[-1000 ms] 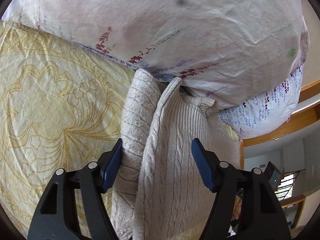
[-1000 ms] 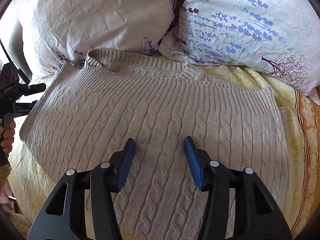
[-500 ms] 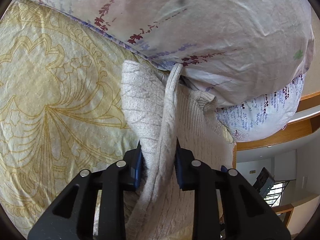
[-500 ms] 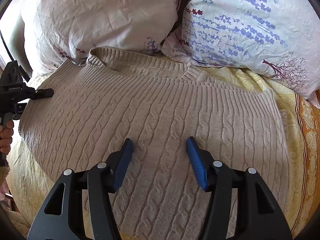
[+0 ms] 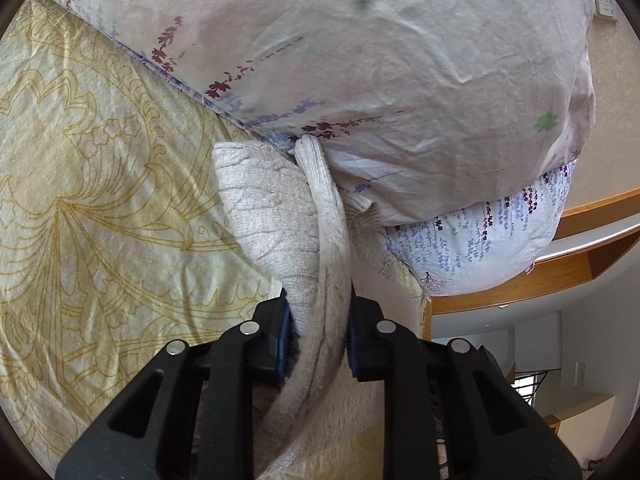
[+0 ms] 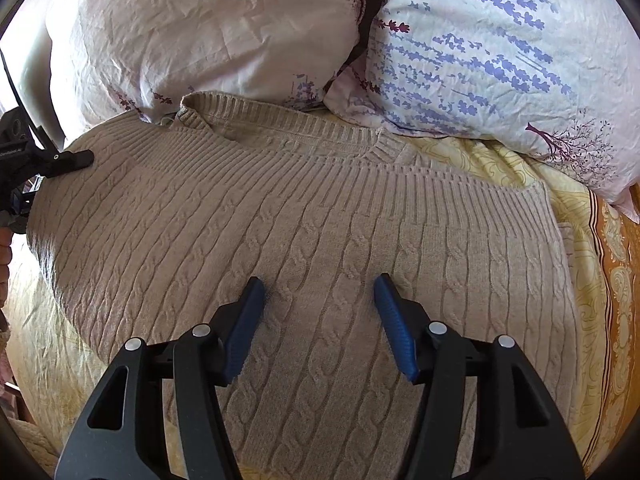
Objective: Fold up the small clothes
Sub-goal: 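Grasp the folded sweater edge with the left gripper and fold it over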
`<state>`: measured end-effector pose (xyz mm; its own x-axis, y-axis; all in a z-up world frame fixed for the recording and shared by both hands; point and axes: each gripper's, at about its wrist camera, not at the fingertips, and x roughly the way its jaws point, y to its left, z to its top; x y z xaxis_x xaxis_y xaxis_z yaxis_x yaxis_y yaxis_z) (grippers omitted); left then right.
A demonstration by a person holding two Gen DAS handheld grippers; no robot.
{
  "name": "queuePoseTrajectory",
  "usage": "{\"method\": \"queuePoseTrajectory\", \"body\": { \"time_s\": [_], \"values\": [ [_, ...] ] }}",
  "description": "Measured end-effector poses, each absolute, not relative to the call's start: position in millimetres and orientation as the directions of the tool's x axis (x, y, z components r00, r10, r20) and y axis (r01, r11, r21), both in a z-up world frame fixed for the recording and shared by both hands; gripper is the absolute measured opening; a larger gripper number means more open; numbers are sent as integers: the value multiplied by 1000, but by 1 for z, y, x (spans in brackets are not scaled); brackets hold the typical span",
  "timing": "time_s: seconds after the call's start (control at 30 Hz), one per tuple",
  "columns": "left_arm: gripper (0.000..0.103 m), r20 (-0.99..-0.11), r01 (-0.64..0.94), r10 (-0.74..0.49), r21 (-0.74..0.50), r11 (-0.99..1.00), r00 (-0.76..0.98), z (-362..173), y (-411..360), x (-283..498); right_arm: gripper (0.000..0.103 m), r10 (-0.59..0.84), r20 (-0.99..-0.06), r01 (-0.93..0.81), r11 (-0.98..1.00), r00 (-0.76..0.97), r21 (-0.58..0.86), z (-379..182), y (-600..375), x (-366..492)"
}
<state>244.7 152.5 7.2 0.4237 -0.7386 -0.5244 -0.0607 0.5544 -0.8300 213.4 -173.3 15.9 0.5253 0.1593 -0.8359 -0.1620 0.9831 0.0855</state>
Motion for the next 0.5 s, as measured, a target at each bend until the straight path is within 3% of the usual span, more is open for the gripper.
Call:
{"method": "queuePoseTrajectory", "body": {
  "time_s": [0.17,0.37,0.5],
  "values": [
    [20,-487,-56,-761,-855,516,428,14,144,244,60,160,-836,-162,983,525,86,17,-173,213],
    [20,-352,20,-838,-918,395,417,42,105,242,61,179,-838,-168,980,516,106,17,-177,214],
    [20,-241,50,-891,-958,281,385,54,69,241,72,402,-766,-133,911,501,391,26,-210,213]
  ]
}}
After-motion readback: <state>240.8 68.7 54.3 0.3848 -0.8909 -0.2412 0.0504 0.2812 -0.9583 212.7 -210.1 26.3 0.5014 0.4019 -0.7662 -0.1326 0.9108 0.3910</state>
